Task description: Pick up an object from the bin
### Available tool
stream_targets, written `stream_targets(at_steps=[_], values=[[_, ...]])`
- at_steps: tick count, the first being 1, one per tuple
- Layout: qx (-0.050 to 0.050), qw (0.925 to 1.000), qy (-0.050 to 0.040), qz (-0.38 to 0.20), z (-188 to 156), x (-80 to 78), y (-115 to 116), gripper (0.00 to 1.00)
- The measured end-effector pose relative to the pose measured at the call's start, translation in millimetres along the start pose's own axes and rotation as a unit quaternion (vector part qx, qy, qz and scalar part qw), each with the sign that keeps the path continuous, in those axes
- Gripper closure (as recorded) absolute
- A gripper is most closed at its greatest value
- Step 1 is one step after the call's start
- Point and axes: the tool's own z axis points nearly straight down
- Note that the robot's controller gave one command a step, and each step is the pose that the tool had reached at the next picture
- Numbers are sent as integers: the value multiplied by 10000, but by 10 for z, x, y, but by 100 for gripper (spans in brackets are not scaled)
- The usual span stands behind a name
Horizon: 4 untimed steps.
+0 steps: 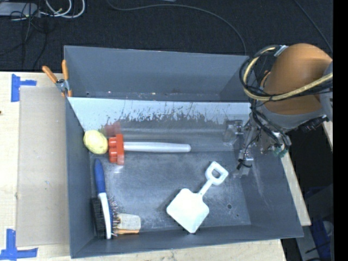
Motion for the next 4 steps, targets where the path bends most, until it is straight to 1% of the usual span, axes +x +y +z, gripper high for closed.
stream_targets(at_steps=[1,2,3,4], values=[[4,10000,-38,-10,-47,-13,4,0],[3,9984,-41,-563,390,2,-45,0],[2,9815,-21,-1913,593,94,-103,0],[9,9676,-44,-2523,808,-57,-94,0]])
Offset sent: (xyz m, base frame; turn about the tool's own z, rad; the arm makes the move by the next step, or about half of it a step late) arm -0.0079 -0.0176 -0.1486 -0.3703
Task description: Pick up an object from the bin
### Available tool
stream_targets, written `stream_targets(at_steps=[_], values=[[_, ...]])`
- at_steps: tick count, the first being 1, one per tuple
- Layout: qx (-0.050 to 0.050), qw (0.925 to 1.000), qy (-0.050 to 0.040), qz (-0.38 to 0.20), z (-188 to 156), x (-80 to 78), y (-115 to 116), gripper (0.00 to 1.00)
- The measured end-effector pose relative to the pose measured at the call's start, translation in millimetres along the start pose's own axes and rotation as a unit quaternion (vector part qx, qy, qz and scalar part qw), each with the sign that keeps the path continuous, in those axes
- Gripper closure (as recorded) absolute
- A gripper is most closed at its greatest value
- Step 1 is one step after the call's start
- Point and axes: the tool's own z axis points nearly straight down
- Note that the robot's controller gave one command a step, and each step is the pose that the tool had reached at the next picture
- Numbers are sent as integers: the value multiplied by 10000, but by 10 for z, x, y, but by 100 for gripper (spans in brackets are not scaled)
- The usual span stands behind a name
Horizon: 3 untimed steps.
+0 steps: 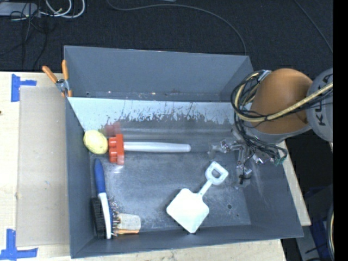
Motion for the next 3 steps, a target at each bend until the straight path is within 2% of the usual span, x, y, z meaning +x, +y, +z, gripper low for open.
stream_targets(at_steps=[1,2,3], values=[[-14,9956,16,-934,536,-4,-12,0],[-9,9768,-5,-2141,680,-73,59,100],[-10,9768,-5,-2139,680,-73,59,100]])
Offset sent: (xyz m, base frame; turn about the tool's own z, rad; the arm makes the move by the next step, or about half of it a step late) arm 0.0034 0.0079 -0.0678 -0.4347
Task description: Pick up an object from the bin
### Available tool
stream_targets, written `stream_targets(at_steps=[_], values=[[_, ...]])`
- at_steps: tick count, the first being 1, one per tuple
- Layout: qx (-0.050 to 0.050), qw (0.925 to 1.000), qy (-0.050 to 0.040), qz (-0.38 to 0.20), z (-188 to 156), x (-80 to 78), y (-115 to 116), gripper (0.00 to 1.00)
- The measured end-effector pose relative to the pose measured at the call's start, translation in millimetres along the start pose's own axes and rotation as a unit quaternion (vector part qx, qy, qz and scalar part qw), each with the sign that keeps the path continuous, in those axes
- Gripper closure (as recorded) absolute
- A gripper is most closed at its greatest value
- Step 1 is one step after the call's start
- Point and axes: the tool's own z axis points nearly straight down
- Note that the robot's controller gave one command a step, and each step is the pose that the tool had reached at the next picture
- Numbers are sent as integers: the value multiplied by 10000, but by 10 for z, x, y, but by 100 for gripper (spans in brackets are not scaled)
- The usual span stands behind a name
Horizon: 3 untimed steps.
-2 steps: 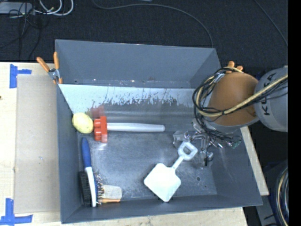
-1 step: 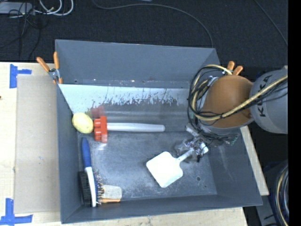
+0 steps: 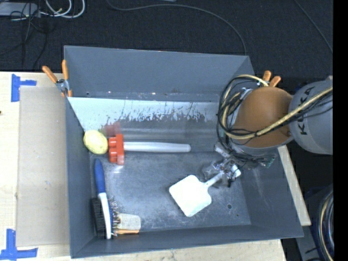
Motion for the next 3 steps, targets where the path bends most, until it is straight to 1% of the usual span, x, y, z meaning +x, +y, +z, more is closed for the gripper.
stream_targets(at_steps=[3], values=[[-10,10000,1,11,-147,-5,10,100]])
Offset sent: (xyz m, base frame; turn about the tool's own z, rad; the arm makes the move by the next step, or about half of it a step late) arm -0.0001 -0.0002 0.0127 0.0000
